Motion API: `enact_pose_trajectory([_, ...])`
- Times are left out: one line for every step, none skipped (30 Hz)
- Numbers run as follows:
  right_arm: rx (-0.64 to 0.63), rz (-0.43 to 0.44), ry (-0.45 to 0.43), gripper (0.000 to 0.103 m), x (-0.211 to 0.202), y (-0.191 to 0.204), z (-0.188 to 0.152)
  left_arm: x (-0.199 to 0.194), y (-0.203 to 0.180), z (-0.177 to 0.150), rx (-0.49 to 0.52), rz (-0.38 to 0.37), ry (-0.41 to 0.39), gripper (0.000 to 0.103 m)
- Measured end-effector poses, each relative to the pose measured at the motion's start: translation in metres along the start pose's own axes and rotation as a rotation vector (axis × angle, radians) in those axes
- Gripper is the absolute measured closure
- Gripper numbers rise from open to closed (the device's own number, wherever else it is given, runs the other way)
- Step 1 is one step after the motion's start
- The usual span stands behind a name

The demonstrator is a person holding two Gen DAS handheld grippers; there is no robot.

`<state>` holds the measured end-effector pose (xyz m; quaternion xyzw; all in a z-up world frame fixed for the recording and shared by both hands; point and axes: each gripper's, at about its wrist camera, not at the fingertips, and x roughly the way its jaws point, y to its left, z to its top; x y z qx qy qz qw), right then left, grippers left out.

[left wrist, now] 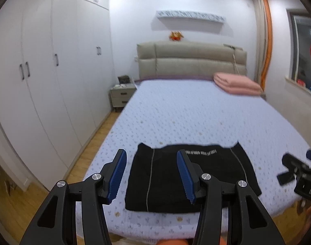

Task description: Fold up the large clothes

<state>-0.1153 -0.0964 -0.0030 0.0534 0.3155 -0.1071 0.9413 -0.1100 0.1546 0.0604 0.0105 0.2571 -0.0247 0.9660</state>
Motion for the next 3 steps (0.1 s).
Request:
enact_pose_trajectory([0.000, -0.001, 0.000, 0.004, 0.0005, -0.0002, 0.0003, -0.0009, 0.0024, 0.0010, -0.005, -0.008, -0.006, 0.050])
enact_pose_trajectory([0.001, -0.002, -0.001, 0.004, 0.0011, -0.0010, 0.0006, -0.0012, 0.0030, 0.0018, 0.003, -0.008, -0.007, 0.050])
enact_pose_trajectory([0.003, -0.001, -0.003, 0.004, 0.0018, -0.0018, 0.0007, -0.0013, 0.0024, 0.0022, 0.012, 0.001, -0.009, 0.050])
